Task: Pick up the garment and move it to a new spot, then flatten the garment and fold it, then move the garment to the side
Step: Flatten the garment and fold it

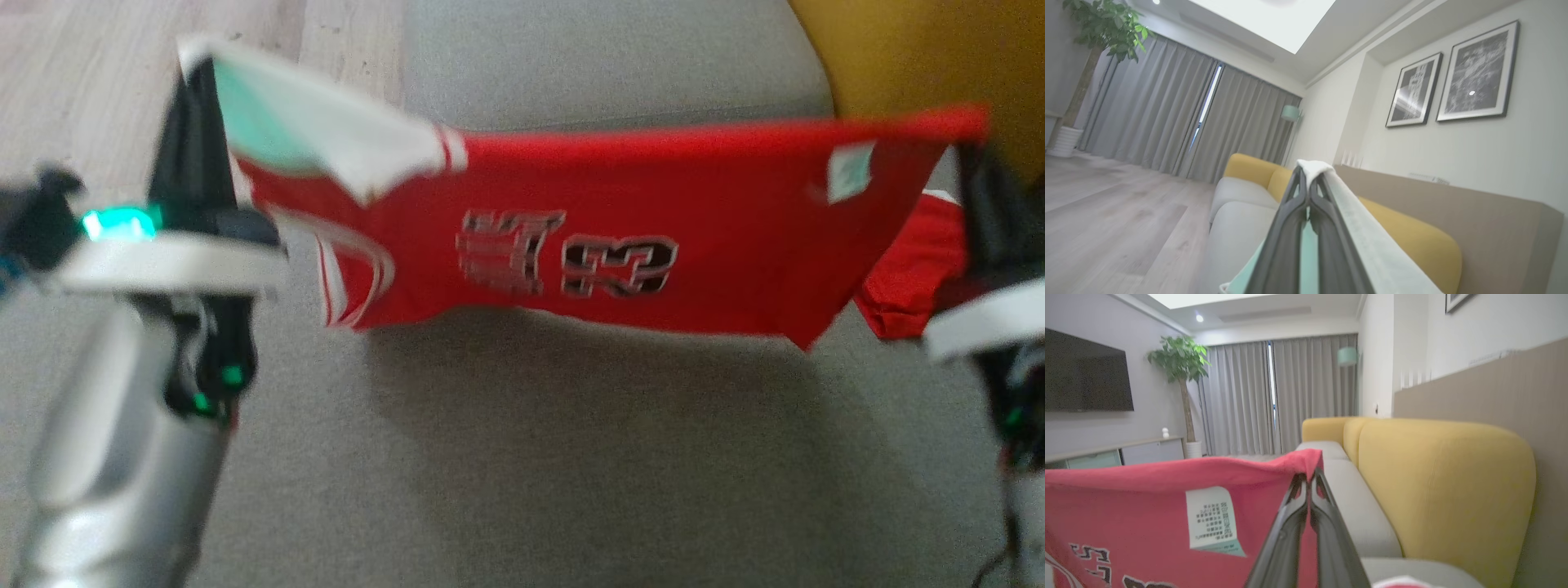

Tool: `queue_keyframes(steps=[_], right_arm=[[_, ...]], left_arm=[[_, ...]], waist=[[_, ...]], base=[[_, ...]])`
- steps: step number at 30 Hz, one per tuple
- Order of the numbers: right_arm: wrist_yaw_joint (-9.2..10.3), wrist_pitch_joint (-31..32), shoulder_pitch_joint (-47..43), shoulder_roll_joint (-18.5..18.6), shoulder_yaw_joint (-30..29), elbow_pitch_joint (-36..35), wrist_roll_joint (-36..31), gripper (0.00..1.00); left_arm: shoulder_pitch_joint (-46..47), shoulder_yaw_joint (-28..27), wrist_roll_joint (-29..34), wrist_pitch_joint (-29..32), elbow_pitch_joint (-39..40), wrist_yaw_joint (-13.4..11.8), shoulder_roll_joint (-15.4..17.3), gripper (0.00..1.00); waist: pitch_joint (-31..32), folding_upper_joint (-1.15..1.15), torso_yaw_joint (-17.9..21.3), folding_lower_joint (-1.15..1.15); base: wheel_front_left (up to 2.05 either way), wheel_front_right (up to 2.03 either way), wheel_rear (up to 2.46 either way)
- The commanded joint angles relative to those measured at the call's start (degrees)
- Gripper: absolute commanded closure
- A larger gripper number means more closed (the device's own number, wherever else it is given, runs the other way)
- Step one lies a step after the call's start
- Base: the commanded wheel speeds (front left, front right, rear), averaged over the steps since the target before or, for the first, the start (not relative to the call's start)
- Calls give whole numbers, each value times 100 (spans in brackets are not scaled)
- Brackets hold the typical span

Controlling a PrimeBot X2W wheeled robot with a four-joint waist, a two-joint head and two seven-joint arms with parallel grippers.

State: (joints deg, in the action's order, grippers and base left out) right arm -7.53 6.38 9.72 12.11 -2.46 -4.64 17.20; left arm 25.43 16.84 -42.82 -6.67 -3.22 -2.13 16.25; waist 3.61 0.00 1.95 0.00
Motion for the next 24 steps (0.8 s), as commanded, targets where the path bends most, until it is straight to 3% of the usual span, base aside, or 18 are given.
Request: queue_keyframes(steps=[1,6,13,20,24], right_arm=[[4,190,533,189,46,-308,170,100],[4,832,1816,565,-52,-65,650,100],[4,845,3041,731,209,1256,751,100],[4,170,4339,647,876,2659,640,100],[4,-535,5275,664,1293,3222,484,100]], left_arm=[[658,-317,-141,139,262,44,184,100],[2002,-416,-474,632,93,84,89,100],[3272,-282,-405,936,-1156,171,51,100],[4406,-132,-147,832,-2623,422,93,100],[5182,-172,-5,387,-3195,525,39,100]], waist=[[45,0,-15,0],[68,0,-47,0],[-253,0,-45,0],[-1261,0,-15,0],[-1851,0,-18,0]], base=[[0,0,0],[0,0,0],[0,0,0],[0,0,0],[0,0,0]])
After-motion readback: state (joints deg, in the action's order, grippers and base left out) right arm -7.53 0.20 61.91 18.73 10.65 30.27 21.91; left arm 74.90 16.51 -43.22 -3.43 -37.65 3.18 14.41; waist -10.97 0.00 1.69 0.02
